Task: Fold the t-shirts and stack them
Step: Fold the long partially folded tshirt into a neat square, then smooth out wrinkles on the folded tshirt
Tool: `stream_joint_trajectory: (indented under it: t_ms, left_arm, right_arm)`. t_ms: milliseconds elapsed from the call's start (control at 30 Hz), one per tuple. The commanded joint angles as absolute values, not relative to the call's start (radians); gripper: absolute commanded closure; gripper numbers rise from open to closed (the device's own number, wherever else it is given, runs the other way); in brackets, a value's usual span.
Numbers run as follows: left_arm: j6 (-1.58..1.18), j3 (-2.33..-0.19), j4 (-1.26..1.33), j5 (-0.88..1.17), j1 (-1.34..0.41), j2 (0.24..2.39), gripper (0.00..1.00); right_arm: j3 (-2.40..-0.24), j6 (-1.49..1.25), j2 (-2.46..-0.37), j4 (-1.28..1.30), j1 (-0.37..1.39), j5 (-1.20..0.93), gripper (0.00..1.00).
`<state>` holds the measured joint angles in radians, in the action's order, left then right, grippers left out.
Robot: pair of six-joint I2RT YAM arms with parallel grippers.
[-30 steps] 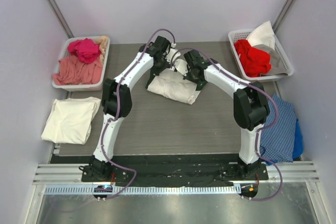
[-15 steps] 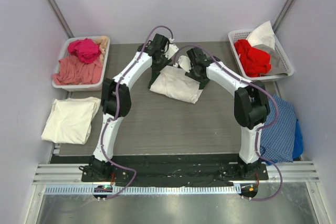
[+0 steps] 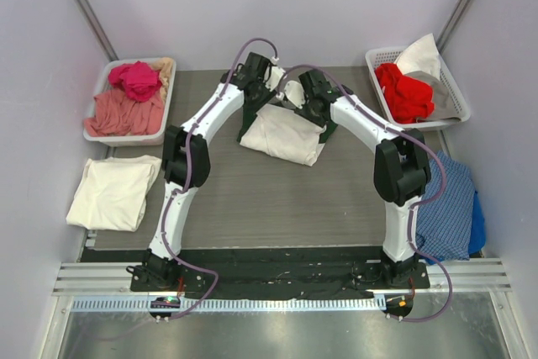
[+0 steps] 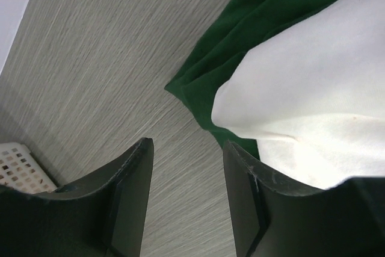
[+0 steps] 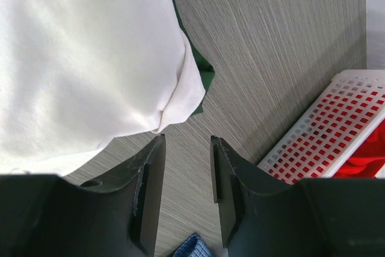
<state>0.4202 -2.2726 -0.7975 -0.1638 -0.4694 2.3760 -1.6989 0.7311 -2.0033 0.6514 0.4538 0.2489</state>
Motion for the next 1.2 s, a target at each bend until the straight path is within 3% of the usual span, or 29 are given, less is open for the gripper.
stream_joint_trajectory:
  t_ms: [0,633,1167]
  left_arm:
    - [0.391,-2.25,-0.726,-0.124,-0.479,2.313,0.45]
    - [0.334,-2.414,-0.62,-0.152,-0.491,2.56,0.43]
    - [0.469,-2.298,-0.463,-0.35,-0.491,2.606,0.39]
  right_arm:
    - [-1.736,0.695,-2.029,0.603,0.449,0.216,0.57]
    - [-1.773,0.695,-2.186,0.505,0.422,0.221,0.58]
    - [-1.752,0.739,-2.241,0.387,0.354,0.376,0.58]
